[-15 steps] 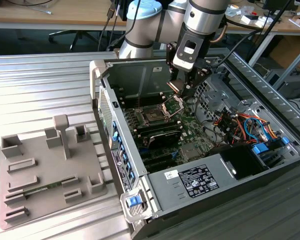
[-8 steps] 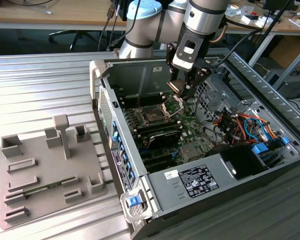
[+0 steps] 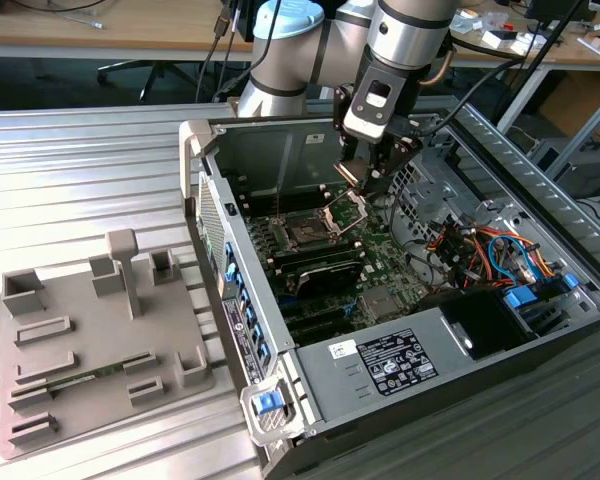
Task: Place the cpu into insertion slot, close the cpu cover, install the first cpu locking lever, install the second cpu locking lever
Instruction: 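Place the cpu into insertion slot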
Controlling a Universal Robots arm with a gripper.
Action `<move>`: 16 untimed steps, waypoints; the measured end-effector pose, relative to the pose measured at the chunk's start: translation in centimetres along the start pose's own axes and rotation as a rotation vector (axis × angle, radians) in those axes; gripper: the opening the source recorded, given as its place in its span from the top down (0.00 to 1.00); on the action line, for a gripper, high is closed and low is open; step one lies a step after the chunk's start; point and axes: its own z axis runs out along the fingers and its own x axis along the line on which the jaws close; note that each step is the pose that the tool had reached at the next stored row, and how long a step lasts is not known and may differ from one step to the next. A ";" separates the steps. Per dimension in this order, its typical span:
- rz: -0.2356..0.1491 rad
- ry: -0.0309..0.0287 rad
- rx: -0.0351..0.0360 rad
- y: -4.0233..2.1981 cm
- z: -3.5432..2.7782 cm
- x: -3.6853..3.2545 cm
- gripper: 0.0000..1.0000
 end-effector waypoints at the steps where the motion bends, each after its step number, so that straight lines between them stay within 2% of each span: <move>1: 0.002 -0.0002 -0.0001 0.00 0.00 0.00 0.45; 16: 0.064 -0.0057 -0.0012 0.00 0.02 0.00 0.45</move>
